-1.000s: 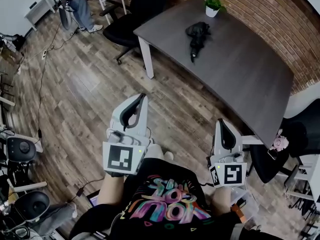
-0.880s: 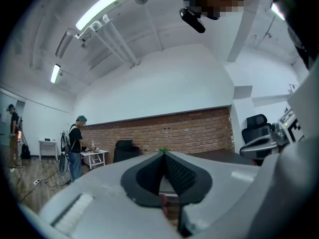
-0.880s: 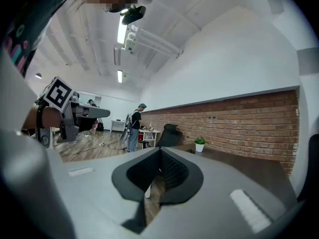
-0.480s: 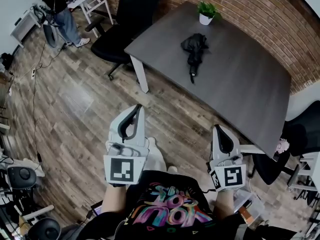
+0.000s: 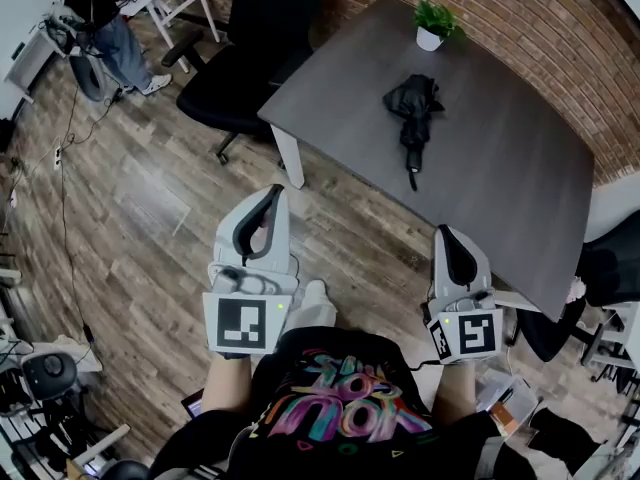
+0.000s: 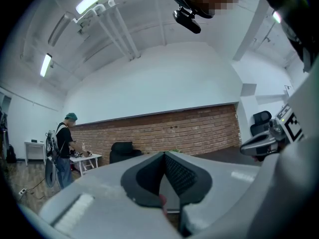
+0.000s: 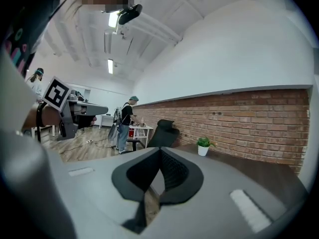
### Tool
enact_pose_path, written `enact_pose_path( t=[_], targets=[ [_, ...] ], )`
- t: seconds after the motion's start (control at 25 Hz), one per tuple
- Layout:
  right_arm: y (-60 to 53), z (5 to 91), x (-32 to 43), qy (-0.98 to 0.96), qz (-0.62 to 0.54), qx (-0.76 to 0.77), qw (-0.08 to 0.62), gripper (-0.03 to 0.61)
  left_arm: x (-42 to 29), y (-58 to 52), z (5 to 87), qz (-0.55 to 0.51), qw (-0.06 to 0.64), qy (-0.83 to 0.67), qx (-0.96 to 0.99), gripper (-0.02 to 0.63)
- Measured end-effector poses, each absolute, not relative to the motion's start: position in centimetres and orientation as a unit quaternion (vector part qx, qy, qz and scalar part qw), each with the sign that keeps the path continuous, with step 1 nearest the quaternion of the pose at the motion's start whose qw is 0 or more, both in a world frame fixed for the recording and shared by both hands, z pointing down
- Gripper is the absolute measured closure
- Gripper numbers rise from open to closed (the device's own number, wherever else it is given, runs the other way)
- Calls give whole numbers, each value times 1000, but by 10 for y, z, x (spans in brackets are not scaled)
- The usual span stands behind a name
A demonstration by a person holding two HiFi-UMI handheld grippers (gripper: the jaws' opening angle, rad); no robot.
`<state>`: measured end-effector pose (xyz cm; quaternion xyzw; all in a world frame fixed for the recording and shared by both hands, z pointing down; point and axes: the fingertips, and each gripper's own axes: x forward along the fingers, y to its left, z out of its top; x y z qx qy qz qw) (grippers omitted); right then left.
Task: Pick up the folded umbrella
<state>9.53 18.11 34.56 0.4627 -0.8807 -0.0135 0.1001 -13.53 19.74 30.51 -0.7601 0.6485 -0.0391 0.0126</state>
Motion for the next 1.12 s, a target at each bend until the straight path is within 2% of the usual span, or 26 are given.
enact_pose_path(
  t=[0.64, 1.12],
  targets=[
    [135, 376, 94, -849, 31, 517, 109, 575, -143, 121, 336, -34, -2, 612, -790, 612],
    [-10, 381, 108, -854, 37, 509, 104, 575, -121, -19, 325, -46, 19, 612, -789, 612]
  ],
)
